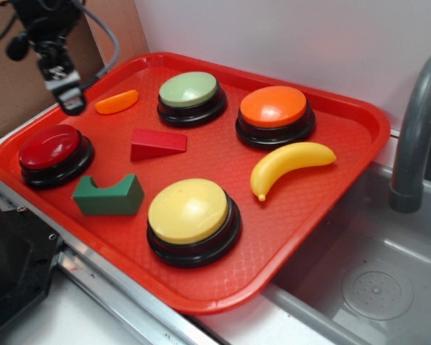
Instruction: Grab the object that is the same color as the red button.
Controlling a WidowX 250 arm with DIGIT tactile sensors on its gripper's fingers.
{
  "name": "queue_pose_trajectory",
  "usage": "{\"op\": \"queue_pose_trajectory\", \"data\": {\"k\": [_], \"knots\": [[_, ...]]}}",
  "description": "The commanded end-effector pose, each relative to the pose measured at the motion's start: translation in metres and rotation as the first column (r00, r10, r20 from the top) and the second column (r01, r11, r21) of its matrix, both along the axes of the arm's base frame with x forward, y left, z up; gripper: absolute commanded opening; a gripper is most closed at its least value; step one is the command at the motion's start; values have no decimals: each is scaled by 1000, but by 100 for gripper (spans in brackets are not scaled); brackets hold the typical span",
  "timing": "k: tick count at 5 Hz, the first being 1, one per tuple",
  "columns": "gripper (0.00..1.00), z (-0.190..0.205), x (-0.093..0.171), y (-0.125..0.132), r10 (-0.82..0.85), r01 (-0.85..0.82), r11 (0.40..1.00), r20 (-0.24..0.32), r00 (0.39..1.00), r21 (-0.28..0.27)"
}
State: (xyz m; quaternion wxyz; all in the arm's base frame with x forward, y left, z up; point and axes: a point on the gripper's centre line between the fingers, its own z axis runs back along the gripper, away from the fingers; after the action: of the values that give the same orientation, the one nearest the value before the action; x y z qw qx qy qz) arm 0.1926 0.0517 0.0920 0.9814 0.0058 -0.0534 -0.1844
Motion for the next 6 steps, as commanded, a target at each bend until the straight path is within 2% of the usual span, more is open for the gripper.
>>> {"op": "queue_pose_trajectory", "data": {"k": [1,2,3,4,6], "knots": [[100,-48,38,-21,8,-5,996,-31,999,92],[100,-62,40,-22,-10,17,991,-55,998,136],[100,-67,47,-27,-28,34,987,-44,999,154],[0,-70,45,-24,-56,62,989,-47,997,132],[0,-68,40,-25,-74,77,993,-36,997,90]]}}
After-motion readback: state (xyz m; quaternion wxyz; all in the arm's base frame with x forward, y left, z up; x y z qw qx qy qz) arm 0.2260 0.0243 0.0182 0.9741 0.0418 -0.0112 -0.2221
